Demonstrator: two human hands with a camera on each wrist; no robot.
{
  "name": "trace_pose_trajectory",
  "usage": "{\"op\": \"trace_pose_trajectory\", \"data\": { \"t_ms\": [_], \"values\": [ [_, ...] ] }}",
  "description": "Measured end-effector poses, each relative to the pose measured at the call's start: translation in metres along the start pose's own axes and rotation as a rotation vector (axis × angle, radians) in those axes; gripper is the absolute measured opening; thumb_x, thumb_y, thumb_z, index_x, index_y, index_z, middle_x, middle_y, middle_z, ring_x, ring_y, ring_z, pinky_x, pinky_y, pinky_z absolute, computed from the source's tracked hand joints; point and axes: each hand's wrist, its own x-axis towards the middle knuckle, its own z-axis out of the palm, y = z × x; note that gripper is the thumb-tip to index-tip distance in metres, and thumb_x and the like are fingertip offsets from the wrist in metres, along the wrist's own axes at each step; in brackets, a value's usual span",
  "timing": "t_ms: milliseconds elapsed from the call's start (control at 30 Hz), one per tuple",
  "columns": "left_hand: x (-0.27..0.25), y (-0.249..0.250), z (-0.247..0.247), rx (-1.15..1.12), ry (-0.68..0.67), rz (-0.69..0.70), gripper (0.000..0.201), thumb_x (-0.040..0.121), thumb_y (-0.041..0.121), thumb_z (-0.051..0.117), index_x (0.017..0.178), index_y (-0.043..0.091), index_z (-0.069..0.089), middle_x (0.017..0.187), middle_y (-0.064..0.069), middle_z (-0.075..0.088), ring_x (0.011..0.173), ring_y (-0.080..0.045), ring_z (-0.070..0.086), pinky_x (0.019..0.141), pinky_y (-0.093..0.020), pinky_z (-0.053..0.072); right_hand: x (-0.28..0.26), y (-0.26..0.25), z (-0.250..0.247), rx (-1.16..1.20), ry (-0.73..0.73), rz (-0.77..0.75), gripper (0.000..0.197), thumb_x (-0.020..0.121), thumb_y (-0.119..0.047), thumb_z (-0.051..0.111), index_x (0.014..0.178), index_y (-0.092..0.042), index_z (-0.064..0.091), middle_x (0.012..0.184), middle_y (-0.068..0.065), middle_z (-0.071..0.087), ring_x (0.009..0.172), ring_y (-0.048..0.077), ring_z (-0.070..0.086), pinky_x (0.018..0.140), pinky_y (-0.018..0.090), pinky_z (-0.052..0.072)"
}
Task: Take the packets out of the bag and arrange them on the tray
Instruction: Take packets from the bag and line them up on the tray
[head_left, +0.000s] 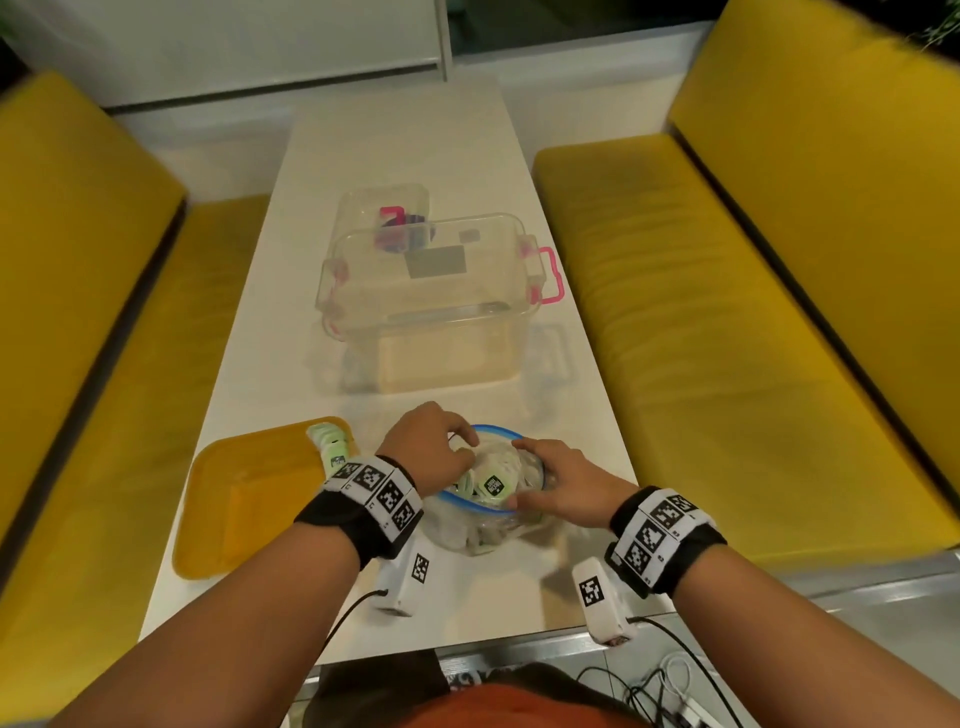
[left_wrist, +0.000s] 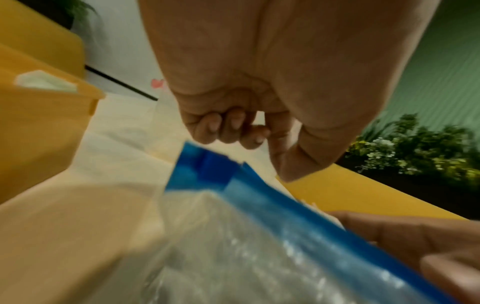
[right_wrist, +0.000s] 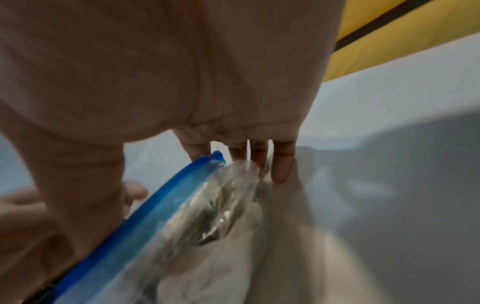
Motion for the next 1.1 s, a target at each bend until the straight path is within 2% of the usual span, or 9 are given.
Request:
{"op": "trace_pose_trajectory", "data": {
  "t_ms": [133, 300, 500, 633, 733, 833, 933, 1000, 1100],
  "values": [
    [-0.005, 0.014, -0.003, 0.054, -0.114, 0.239, 0.022, 0.082, 0.021, 0.067, 0.1, 0.033, 0.07, 0.103, 0.008, 0.057, 0.09, -0.01, 0.052, 0.085, -0.026, 0.043, -0.001, 0.003, 0.002, -0.129, 0.015, -0.07, 0.097, 0.06, -0.06, 0.083, 0.142, -0.034, 0.038, 0.132, -0.001, 0.047, 0.122, 0.02, 0.042, 0.109, 0.038, 0.036],
    [-0.002, 0.015, 0.002, 0.299, -0.268, 0.257, 0.029, 0.082, 0.029, 0.071, 0.111, 0.033, 0.067, 0.106, 0.008, 0.053, 0.1, -0.013, 0.05, 0.085, -0.03, 0.043, 0.002, 0.002, 0.014, -0.232, 0.075, -0.059, 0.109, 0.061, -0.053, 0.086, 0.149, -0.023, 0.03, 0.14, 0.004, 0.037, 0.127, 0.026, 0.032, 0.11, 0.037, 0.031],
    [0.005, 0.013, -0.007, 0.237, -0.153, 0.227, 0.01, 0.08, 0.03, 0.073, 0.089, 0.03, 0.07, 0.099, 0.007, 0.053, 0.092, -0.013, 0.054, 0.083, -0.031, 0.045, 0.009, -0.005, 0.015, -0.231, 0.194, -0.005, 0.104, 0.065, -0.057, 0.082, 0.149, -0.024, 0.03, 0.146, 0.007, 0.035, 0.132, 0.028, 0.029, 0.113, 0.041, 0.032],
    [0.006, 0.008, -0.018, -0.018, 0.004, 0.227, 0.01, 0.077, 0.03, 0.079, 0.079, 0.03, 0.069, 0.086, 0.017, 0.061, 0.069, 0.005, 0.051, 0.071, -0.019, 0.039, 0.01, -0.013, 0.007, -0.207, 0.209, -0.003, 0.106, 0.061, -0.065, 0.08, 0.149, -0.029, 0.033, 0.149, 0.007, 0.033, 0.136, 0.029, 0.025, 0.114, 0.045, 0.03],
    [0.003, 0.014, -0.026, -0.204, 0.064, 0.167, 0.008, 0.077, 0.028, 0.079, 0.078, 0.026, 0.072, 0.062, 0.026, 0.061, 0.055, 0.005, 0.05, 0.056, -0.01, 0.036, 0.007, -0.021, -0.001, -0.173, 0.312, -0.068, 0.093, 0.062, -0.072, 0.072, 0.141, -0.033, 0.046, 0.149, 0.002, 0.038, 0.138, 0.025, 0.024, 0.113, 0.046, 0.03],
    [-0.001, 0.022, -0.028, -0.352, 0.071, 0.195, 0.008, 0.078, 0.027, 0.078, 0.078, 0.024, 0.071, 0.075, 0.013, 0.07, 0.056, -0.002, 0.053, 0.06, -0.013, 0.043, 0.003, -0.029, -0.005, -0.023, 0.445, -0.218, 0.059, 0.076, -0.054, 0.074, 0.126, -0.025, 0.061, 0.135, -0.003, 0.055, 0.129, 0.016, 0.039, 0.109, 0.034, 0.035],
    [0.0, 0.025, -0.024, -0.415, 0.069, 0.206, 0.01, 0.079, 0.026, 0.077, 0.081, 0.021, 0.069, 0.072, 0.009, 0.07, 0.052, 0.001, 0.051, 0.058, -0.011, 0.041, 0.001, -0.036, -0.005, 0.169, 0.56, -0.26, 0.024, 0.084, -0.035, 0.075, 0.101, -0.018, 0.071, 0.1, -0.004, 0.07, 0.093, 0.012, 0.062, 0.081, 0.026, 0.05],
    [0.002, 0.024, -0.019, -0.421, 0.085, 0.194, 0.013, 0.079, 0.027, 0.078, 0.084, 0.023, 0.067, 0.073, 0.01, 0.067, 0.056, 0.002, 0.053, 0.061, -0.016, 0.045, 0.002, -0.039, -0.005, 0.288, 0.591, -0.237, 0.012, 0.085, -0.027, 0.075, 0.089, -0.016, 0.071, 0.085, -0.001, 0.071, 0.074, 0.018, 0.065, 0.064, 0.023, 0.051],
    [0.006, 0.02, -0.014, -0.408, 0.054, 0.143, 0.023, 0.081, 0.025, 0.076, 0.096, 0.028, 0.059, 0.078, 0.009, 0.069, 0.058, -0.004, 0.058, 0.063, -0.021, 0.05, 0.0, -0.039, -0.006, 0.381, 0.584, -0.22, 0.01, 0.086, -0.022, 0.072, 0.083, -0.014, 0.067, 0.08, 0.003, 0.071, 0.072, 0.024, 0.067, 0.063, 0.031, 0.056]
  ]
}}
